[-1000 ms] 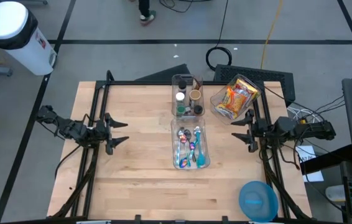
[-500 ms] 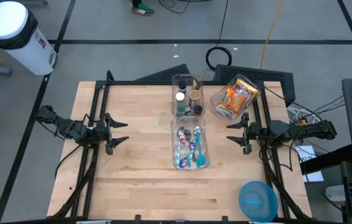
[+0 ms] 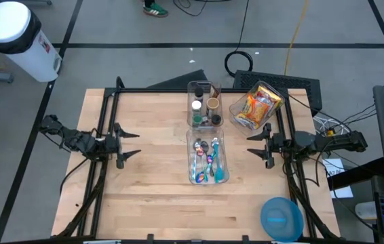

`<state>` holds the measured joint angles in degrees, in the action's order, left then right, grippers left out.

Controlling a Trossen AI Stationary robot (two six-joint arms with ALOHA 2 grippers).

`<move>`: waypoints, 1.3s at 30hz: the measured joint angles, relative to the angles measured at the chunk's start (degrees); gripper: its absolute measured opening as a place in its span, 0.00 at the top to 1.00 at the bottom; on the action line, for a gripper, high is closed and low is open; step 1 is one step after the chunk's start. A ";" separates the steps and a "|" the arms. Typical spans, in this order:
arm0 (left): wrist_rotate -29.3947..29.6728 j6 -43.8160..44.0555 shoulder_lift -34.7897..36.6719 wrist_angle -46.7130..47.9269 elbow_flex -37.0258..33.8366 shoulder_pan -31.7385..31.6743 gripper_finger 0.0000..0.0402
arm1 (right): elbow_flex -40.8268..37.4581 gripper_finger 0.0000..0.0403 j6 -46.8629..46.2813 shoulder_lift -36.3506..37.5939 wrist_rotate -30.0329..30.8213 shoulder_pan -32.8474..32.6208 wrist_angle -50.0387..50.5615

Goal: Pick & Place Food Item
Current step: Return to Home Position

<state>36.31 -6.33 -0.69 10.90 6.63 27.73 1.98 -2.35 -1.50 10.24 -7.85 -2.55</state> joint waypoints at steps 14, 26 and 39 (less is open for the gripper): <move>-0.30 -5.38 0.00 -0.42 0.00 0.00 0.27 | -0.07 0.47 0.02 0.00 0.00 0.01 0.15; -0.30 -5.36 0.00 -0.42 0.00 0.00 0.27 | -0.11 0.47 0.02 0.00 0.00 0.00 0.15; -0.32 -5.31 0.00 -0.44 0.00 0.02 0.27 | -0.11 0.47 0.02 0.00 0.00 0.00 0.16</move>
<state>35.99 -11.64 -0.69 10.46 6.63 27.74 1.87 -2.33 -1.50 10.24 -7.86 -2.39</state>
